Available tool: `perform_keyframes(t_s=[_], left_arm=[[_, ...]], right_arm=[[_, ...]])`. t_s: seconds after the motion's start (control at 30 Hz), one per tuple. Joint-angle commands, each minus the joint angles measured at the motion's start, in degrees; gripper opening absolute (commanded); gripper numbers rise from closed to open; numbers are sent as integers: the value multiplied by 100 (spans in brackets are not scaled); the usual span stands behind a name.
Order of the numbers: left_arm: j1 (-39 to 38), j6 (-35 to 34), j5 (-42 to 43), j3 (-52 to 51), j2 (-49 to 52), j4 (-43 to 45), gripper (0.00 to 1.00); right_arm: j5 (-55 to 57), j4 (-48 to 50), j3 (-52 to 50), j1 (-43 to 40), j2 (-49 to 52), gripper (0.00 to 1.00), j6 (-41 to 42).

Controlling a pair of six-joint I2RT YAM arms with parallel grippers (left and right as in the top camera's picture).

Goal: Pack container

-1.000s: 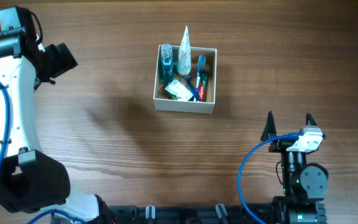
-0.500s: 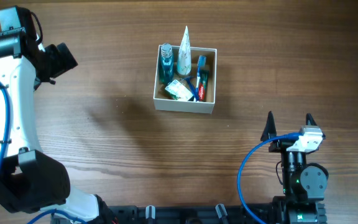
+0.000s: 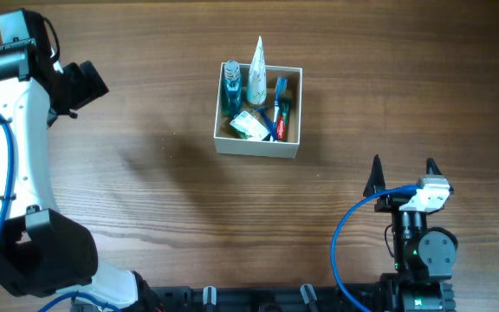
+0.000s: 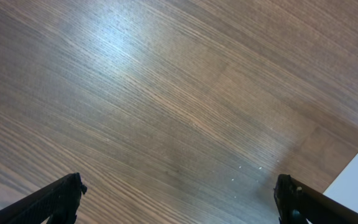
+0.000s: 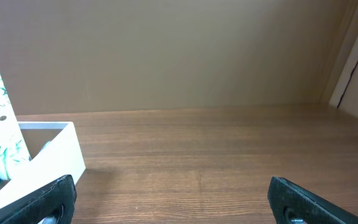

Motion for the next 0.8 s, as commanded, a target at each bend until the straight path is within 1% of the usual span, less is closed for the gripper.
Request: perform_keyframes(t_s=[0.0, 0.13, 0.33, 0.53, 0.6, 0.67, 0.77], left_arm=[[-24, 31, -105, -90, -483, 216, 100], [-28, 24, -120, -857, -1104, 1040, 100], [-195, -466, -17, -2855, -2315, 2924, 100], [-656, -490, 448, -4986, -3703, 5005, 100], [-855, -490, 468, -5628, -4207, 5661, 100], [-1038, -490, 466, -6194, -4693, 6203, 100], [-1266, -490, 466, -6916, -5410, 6682, 100]], right_arm=[[-87, 13, -15, -28, -44, 100, -37], [-87, 13, -15, -28, -44, 100, -35], [-87, 13, -15, -28, -44, 100, -37], [-87, 13, -15, -28, -44, 100, -35], [-87, 13, -15, -28, -44, 100, -37], [-87, 13, -15, -28, -44, 100, -35], [-87, 13, -15, -28, -44, 100, -35]])
